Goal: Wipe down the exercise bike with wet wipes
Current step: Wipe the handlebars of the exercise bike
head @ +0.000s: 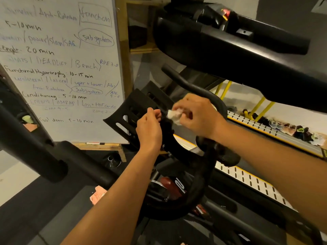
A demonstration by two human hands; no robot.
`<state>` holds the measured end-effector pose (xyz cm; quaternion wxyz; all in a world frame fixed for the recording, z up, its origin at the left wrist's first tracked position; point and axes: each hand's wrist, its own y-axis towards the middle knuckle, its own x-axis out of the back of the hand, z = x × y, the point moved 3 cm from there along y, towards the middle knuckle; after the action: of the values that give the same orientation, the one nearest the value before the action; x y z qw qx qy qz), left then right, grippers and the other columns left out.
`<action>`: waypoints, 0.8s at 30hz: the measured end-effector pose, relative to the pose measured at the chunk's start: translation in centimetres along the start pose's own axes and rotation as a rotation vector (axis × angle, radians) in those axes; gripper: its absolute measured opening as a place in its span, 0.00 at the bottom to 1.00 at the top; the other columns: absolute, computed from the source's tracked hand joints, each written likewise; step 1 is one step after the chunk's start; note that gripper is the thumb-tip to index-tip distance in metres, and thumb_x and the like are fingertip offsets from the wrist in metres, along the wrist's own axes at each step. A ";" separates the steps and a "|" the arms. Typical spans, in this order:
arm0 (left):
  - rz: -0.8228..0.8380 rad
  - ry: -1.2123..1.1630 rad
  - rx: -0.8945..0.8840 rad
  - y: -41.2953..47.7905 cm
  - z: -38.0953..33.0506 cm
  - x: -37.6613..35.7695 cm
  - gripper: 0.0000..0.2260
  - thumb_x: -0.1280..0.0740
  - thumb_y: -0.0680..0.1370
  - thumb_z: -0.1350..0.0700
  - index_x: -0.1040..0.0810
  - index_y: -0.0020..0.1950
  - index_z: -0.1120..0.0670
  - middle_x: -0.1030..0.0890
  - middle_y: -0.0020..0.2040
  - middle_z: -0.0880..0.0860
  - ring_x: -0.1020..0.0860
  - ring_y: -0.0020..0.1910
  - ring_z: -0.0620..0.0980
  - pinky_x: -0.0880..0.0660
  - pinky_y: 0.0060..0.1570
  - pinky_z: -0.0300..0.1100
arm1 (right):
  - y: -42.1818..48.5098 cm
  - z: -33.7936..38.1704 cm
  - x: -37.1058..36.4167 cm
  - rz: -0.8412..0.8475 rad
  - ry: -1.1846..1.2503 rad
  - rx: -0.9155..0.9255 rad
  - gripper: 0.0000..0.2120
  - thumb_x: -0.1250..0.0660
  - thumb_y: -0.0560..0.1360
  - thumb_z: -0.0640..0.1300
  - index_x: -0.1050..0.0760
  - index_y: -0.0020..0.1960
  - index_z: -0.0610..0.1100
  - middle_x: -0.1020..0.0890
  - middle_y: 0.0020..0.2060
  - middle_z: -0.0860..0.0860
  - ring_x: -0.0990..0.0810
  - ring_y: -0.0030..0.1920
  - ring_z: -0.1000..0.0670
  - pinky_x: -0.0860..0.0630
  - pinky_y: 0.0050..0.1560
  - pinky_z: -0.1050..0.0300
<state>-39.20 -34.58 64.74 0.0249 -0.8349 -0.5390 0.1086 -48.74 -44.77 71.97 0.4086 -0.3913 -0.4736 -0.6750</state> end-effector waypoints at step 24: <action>0.592 1.262 -0.349 6.7 -1.5 -10.5 0.37 0.26 0.72 0.54 0.40 0.78 0.47 0.21 0.59 0.50 0.21 0.55 0.52 0.24 0.58 0.50 | -0.7 -14.0 0.9 0.204 -0.031 -0.300 0.08 0.39 0.78 0.45 0.21 0.49 0.47 0.25 0.49 0.48 0.24 0.51 0.45 0.28 0.46 0.54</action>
<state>-37.02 -46.81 66.71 0.1675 -0.8414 -0.1824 -0.4804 -51.68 -58.24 69.13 0.4048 -0.5041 -0.3318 -0.6870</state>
